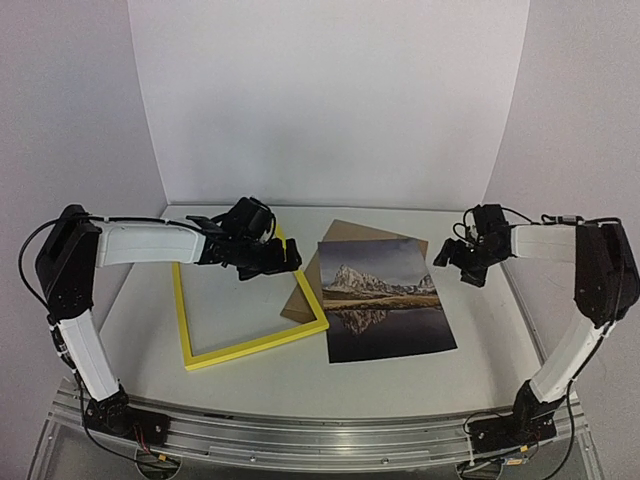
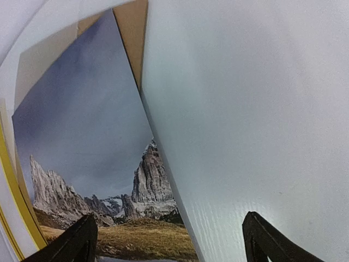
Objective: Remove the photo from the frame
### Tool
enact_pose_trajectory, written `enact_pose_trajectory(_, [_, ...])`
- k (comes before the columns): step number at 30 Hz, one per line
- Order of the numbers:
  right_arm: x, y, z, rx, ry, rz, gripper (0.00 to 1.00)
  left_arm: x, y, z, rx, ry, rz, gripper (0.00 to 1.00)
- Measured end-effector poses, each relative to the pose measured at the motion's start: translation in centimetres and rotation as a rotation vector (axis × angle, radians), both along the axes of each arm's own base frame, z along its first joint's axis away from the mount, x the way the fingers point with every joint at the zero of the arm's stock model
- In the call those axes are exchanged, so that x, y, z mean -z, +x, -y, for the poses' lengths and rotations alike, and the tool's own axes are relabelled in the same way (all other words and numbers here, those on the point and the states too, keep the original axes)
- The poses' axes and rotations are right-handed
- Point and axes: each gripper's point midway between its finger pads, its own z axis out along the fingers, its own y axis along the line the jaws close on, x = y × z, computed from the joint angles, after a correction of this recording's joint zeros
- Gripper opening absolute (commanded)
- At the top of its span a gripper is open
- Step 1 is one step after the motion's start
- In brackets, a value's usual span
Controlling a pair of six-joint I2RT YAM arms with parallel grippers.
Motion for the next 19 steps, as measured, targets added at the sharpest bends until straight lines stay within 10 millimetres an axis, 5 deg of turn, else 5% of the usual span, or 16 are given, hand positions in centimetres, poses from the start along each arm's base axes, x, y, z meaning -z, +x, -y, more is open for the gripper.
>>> enact_pose_trajectory(7, [-16.6, -1.3, 5.7, 0.186, -0.212, 0.421, 0.96, -7.2, -1.6, -5.8, -0.196, 0.002, 0.099, 1.00])
enact_pose_trajectory(10, [-20.4, -3.6, 7.6, 0.266, -0.264, 0.532, 0.98, -9.0, -3.4, -9.9, -0.328, 0.011, 0.116, 1.00])
enact_pose_trajectory(12, [-20.7, -4.8, 8.6, 0.298, -0.300, 0.551, 0.98, -9.1, -4.7, -12.6, -0.417, 0.025, 0.107, 1.00])
enact_pose_trajectory(19, [-14.7, -7.5, 9.6, 0.282, -0.377, 0.399, 0.98, -7.0, -9.7, -20.1, -0.641, 0.089, 0.039, 1.00])
